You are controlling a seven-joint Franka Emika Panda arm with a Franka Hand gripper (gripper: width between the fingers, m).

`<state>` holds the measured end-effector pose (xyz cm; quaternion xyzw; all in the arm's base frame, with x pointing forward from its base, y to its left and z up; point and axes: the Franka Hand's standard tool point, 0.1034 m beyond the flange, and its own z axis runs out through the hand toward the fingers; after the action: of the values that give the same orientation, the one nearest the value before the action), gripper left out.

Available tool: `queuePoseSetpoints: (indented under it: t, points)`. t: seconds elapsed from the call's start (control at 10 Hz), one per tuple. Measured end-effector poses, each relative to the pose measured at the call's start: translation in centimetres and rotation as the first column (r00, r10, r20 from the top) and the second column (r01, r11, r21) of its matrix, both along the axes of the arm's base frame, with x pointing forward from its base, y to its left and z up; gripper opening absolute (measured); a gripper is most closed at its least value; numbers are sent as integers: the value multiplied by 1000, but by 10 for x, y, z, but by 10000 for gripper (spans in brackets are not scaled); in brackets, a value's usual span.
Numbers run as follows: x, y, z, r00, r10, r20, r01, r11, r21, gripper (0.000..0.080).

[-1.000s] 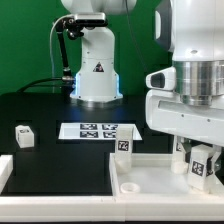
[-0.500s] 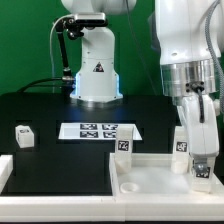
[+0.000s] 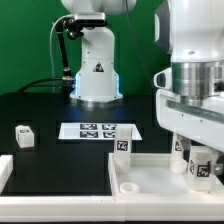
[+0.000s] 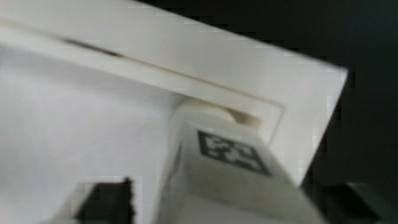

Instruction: Assemble square table

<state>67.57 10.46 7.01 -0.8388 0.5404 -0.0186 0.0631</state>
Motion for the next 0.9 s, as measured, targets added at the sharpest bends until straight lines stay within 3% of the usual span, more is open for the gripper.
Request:
queuePoseSetpoints:
  t: [0.1,0.2,0.3,0.4,0.5,0.6,0.7,0.9]
  points:
    - [0,-2,-1,999,40,2,-40,999,-5,557]
    - [0,-2,-1,994,108,8,-108,994,-13,630]
    - [0,-3,-1,983,183,13,-183,983,-22,644]
    - [0,-2,0,949,316,11,-315,948,-50,644]
    - [1,0,3,854,520,0,-517,849,-109,648]
    - [8,-2,5,663,748,6,-736,654,-174,648]
    - [7,-2,4,715,699,14,-688,707,-161,648]
    - [7,-2,4,738,675,17,-664,731,-156,639]
